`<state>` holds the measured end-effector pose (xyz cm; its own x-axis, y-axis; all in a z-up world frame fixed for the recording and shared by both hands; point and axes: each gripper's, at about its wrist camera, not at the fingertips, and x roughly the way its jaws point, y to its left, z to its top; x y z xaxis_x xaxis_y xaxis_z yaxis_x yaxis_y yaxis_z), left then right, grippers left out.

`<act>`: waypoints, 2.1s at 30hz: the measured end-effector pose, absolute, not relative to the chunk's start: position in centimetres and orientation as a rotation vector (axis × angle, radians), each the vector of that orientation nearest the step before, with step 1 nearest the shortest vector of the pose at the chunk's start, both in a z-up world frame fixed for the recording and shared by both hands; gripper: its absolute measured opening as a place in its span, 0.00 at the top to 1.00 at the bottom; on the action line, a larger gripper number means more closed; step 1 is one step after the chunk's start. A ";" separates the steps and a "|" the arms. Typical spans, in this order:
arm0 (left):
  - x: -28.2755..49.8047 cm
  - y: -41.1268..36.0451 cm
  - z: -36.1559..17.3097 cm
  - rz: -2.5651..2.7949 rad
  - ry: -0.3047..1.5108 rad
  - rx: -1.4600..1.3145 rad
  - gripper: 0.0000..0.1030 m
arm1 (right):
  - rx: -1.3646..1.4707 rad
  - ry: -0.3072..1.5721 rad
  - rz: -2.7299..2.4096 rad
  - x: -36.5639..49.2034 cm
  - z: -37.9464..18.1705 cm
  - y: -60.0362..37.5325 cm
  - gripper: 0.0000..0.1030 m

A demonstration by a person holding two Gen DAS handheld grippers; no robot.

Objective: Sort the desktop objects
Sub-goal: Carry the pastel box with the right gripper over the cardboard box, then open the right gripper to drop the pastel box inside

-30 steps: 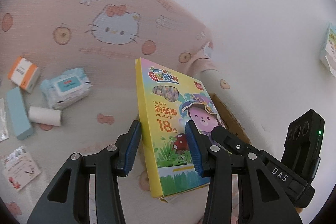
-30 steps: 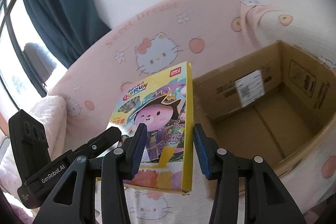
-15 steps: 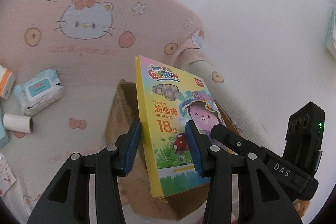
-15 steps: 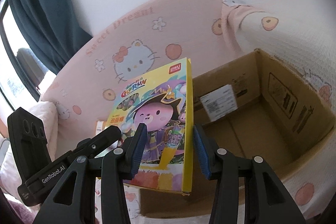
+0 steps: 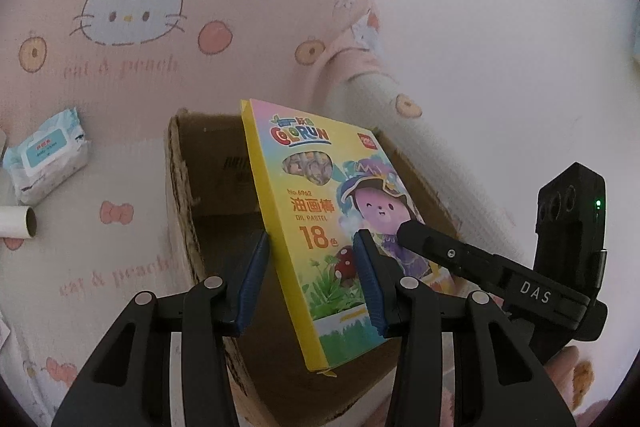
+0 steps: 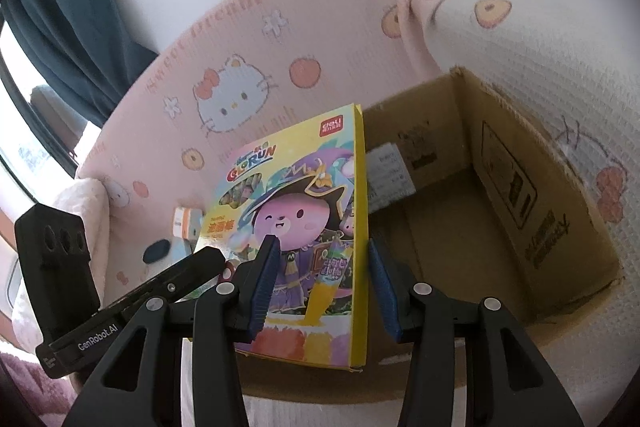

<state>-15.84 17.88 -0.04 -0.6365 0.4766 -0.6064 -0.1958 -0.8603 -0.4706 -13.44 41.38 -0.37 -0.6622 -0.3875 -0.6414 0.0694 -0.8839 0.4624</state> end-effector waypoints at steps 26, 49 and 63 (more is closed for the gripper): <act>-13.7 20.8 1.4 2.695 -0.106 -1.058 0.36 | 1.140 -0.336 -2.595 -14.3 0.7 40.6 0.25; -13.4 17.0 0.5 2.584 -0.323 -1.183 0.36 | 1.319 -0.207 -2.631 -11.6 1.5 37.4 0.24; -9.8 9.3 1.6 2.640 -0.396 -1.146 0.36 | 1.310 -0.127 -2.619 -9.0 2.8 29.9 0.24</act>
